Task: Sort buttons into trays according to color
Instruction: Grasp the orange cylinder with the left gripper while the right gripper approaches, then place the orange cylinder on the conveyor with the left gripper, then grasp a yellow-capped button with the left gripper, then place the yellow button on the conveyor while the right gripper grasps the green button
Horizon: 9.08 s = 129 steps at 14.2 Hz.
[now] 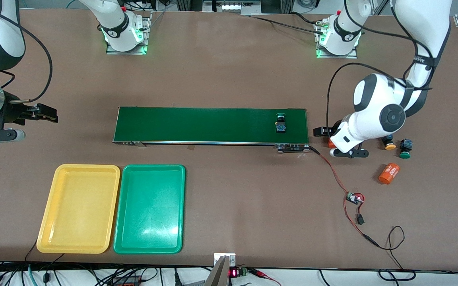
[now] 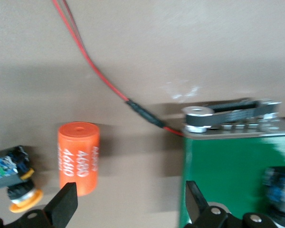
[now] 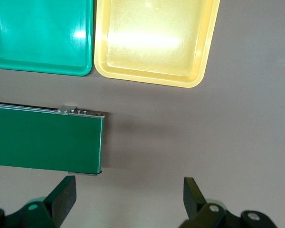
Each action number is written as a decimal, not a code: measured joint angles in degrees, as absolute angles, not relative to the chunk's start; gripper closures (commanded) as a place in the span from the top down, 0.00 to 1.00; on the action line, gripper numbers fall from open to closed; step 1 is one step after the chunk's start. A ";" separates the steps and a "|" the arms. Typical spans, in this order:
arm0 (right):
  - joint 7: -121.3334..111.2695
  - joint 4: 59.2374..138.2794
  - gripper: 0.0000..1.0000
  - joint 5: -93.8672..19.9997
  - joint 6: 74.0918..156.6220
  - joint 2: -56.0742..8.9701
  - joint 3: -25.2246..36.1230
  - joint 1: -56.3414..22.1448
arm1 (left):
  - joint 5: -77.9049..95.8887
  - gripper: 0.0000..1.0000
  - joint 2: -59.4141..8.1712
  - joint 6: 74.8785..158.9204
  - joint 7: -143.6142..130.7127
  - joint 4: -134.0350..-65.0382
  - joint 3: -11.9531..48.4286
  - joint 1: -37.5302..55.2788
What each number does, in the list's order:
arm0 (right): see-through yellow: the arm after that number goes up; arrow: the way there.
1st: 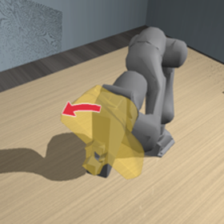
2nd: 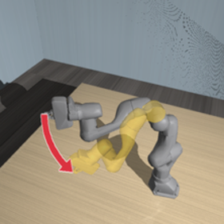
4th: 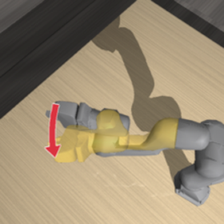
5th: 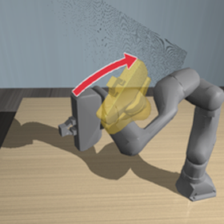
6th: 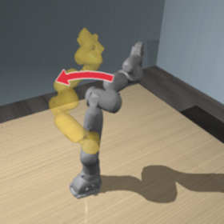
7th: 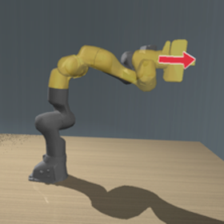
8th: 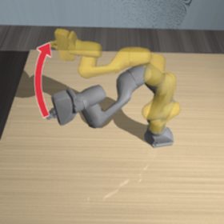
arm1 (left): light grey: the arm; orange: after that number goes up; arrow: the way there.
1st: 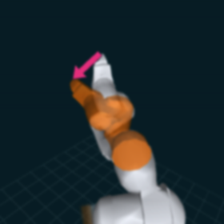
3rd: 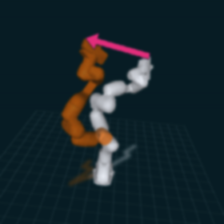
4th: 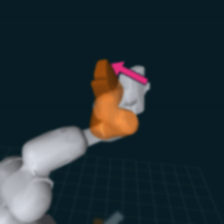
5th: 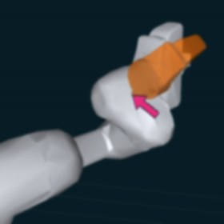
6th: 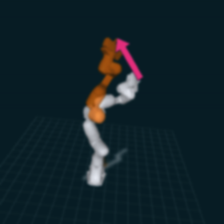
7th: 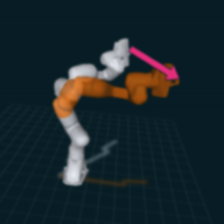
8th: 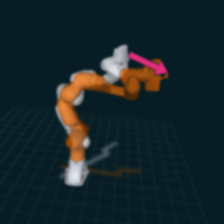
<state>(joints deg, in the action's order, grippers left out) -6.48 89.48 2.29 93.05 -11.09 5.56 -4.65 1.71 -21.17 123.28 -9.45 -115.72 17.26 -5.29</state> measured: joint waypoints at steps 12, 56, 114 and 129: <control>-6.47 99.49 1.00 -2.61 94.88 -6.61 5.56 -4.85 | -6.36 1.00 -26.74 127.07 -5.45 -116.02 17.32 -10.54; 21.45 121.62 1.00 -2.78 126.79 -4.97 4.18 -26.76 | -17.75 0.29 -19.32 126.28 44.42 -118.96 33.21 -2.11; 38.65 121.24 1.00 -2.79 137.91 -15.61 4.13 -39.35 | 5.55 0.00 -16.18 117.11 -7.23 -117.83 15.17 -3.89; 37.15 117.80 1.00 -2.54 138.67 -19.14 4.17 -40.69 | 13.03 1.00 -23.13 122.60 -9.65 -112.70 15.19 8.65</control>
